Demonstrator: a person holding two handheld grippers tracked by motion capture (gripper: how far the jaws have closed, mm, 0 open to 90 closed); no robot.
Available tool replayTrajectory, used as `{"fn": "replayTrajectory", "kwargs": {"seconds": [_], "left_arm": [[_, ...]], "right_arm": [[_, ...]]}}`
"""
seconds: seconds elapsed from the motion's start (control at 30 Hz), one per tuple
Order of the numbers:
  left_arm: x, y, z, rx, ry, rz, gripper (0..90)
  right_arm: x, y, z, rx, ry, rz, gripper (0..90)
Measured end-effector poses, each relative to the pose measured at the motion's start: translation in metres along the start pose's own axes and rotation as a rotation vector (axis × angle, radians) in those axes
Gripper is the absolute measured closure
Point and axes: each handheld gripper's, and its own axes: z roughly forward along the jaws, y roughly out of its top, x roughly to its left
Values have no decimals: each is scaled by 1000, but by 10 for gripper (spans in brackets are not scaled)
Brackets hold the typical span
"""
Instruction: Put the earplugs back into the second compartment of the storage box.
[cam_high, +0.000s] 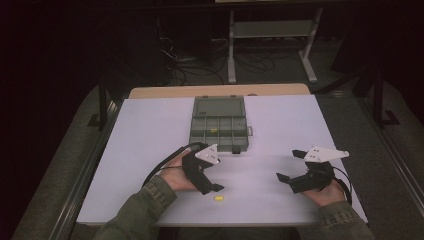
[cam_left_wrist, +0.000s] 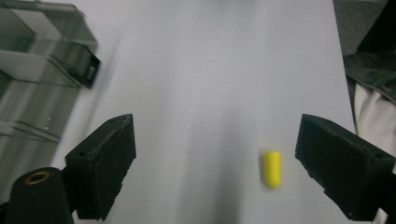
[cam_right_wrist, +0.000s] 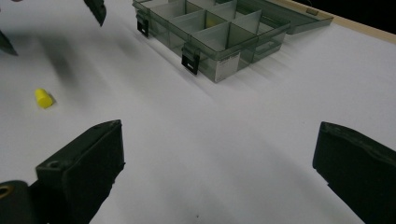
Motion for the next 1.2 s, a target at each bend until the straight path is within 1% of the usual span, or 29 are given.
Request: {"fn": "replayTrajectory", "kwargs": {"seconds": [0.1, 0.2, 0.27, 0.47, 0.53, 0.57, 0.6, 0.63, 0.73, 0.9, 0.93, 1.0, 1.07, 1.2], "left_arm": [[-5, -6, 3, 20, -14, 3, 142], [-9, -10, 4, 14, -29, 1, 160], [-12, -13, 5, 5, -36, 3, 199], [-18, -16, 10, 20, -71, 26, 298], [-19, -17, 12, 24, -94, 29, 322], [-19, -17, 12, 24, -94, 29, 329], [-20, -17, 14, 31, -115, 33, 329], [-20, -17, 15, 37, -122, 35, 370], [-21, -17, 18, 49, -131, 40, 440], [-21, -17, 20, 53, -119, 48, 589], [-21, -17, 20, 53, -119, 52, 633], [-22, -18, 21, 58, -125, 62, 686], [-22, -18, 22, 68, -130, 72, 710], [-24, -18, 27, 91, -135, 79, 760]], "right_arm": [[0, 0, 0, 0, 1, 0, 15], [0, 0, 0, 1, 2, 2, 15], [0, 0, 0, 2, 1, 1, 15], [1, 0, 0, 5, 0, -4, 15], [1, 0, 0, 6, 0, -5, 15], [1, 0, 0, 6, 0, -5, 15], [1, 0, 0, 8, 1, -5, 15], [1, 0, 1, 12, 2, -5, 16], [2, 0, 2, 18, 4, -10, 16], [2, 0, 1, 14, 1, -10, 20], [2, 0, 1, 12, 1, -10, 21], [3, 0, 1, 11, 1, -10, 21], [3, 0, 1, 10, 1, -9, 22], [3, 0, 1, 11, 1, -11, 21]]}}
